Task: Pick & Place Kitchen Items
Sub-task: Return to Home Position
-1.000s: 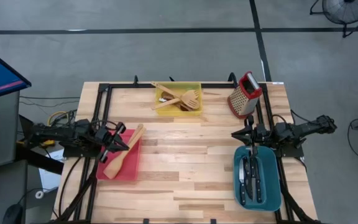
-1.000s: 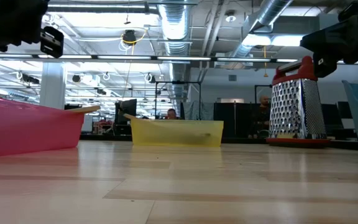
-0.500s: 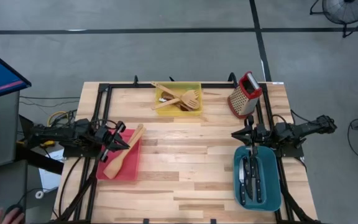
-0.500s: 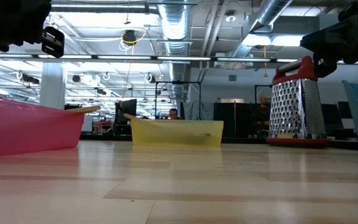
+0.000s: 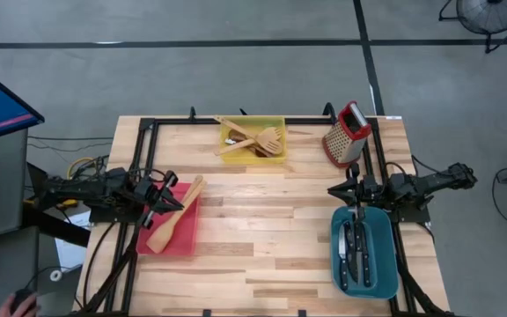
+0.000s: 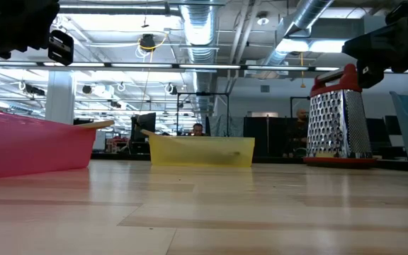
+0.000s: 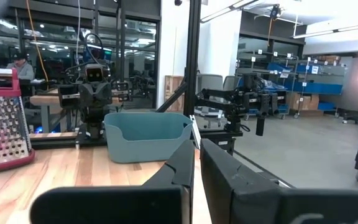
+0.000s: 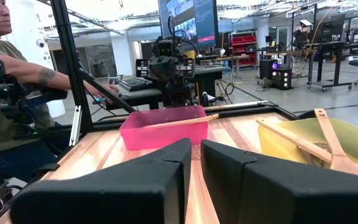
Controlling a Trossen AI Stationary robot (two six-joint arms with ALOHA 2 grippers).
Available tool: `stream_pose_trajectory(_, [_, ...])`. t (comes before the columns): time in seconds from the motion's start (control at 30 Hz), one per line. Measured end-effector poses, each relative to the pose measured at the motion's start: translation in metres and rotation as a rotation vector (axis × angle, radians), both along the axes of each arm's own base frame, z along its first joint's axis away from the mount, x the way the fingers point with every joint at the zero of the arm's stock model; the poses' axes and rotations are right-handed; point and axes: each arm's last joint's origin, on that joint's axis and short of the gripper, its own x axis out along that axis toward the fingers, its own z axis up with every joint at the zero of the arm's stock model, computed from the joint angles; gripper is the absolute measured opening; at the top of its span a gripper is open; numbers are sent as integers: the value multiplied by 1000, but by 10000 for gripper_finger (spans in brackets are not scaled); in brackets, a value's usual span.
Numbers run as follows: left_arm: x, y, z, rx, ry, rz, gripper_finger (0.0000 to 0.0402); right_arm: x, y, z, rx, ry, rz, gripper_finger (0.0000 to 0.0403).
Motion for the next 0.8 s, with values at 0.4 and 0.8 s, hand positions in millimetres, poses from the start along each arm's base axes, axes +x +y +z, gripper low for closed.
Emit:
stream_pose_trajectory(0.4, [0,0,0,0,-3,0,12,0,0,0,0,0,0,47])
stream_pose_trajectory(0.8, [0,1,1,0,-7,14,12,0,0,0,0,0,0,47])
